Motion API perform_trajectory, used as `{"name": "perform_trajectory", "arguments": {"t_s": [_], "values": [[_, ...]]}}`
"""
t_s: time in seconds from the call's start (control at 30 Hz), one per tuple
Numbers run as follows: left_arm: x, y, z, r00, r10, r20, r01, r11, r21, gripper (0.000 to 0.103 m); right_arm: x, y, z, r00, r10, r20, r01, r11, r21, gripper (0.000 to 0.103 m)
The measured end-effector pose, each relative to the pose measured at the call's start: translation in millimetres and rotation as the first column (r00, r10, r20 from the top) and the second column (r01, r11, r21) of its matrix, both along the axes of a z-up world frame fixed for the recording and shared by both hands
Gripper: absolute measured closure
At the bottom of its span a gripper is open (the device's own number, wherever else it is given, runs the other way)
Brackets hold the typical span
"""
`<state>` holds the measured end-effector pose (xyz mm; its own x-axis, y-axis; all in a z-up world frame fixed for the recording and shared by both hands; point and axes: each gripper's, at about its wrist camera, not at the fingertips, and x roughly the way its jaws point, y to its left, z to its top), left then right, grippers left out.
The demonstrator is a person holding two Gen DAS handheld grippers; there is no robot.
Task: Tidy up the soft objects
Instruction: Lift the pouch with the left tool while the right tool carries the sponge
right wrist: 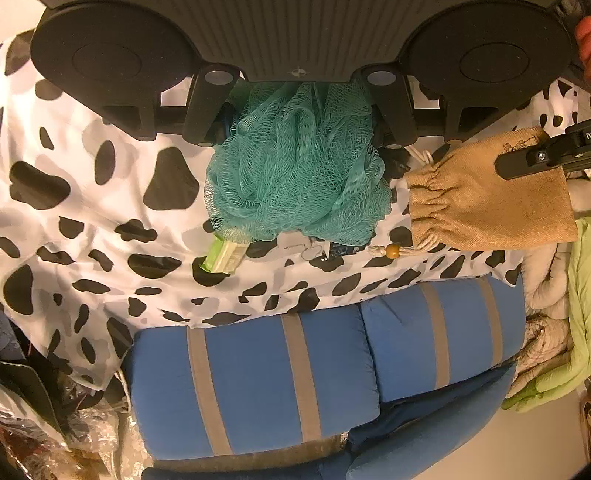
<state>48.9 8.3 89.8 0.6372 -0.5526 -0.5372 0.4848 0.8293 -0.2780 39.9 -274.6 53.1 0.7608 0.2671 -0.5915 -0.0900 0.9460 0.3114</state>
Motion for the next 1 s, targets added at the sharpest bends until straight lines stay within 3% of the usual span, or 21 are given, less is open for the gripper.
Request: {"name": "perform_trajectory", "arguments": {"t_s": [0.57,0.73,0.8,0.87,1.0], "values": [[-47.2,13.6,1.6,0.99,-0.032,-0.136,0.011,0.987,-0.158,0.099,-55.5,5.9,-5.2,0.999,0.02,-0.034,-0.019,1.0,0.008,0.04],[-54.0,16.5,-7.1,0.964,-0.132,-0.232,0.077,0.969,-0.234,0.099,-64.3,7.8,-7.3,0.998,0.043,-0.056,-0.042,0.999,0.009,0.04],[-53.6,13.7,-14.5,0.941,-0.177,-0.289,0.105,0.963,-0.247,0.099,-67.2,8.4,-8.9,0.996,0.049,-0.069,-0.049,0.999,0.007,0.04],[-52.8,8.7,-23.1,0.922,-0.188,-0.339,0.116,0.968,-0.221,0.099,-68.5,8.7,-10.5,0.995,0.055,-0.087,-0.054,0.999,0.006,0.04],[-48.9,-9.7,-45.1,0.884,-0.147,-0.444,0.14,0.989,-0.049,0.098,-67.4,15.0,-15.7,0.988,0.081,-0.129,-0.084,0.996,-0.02,0.039]]}}
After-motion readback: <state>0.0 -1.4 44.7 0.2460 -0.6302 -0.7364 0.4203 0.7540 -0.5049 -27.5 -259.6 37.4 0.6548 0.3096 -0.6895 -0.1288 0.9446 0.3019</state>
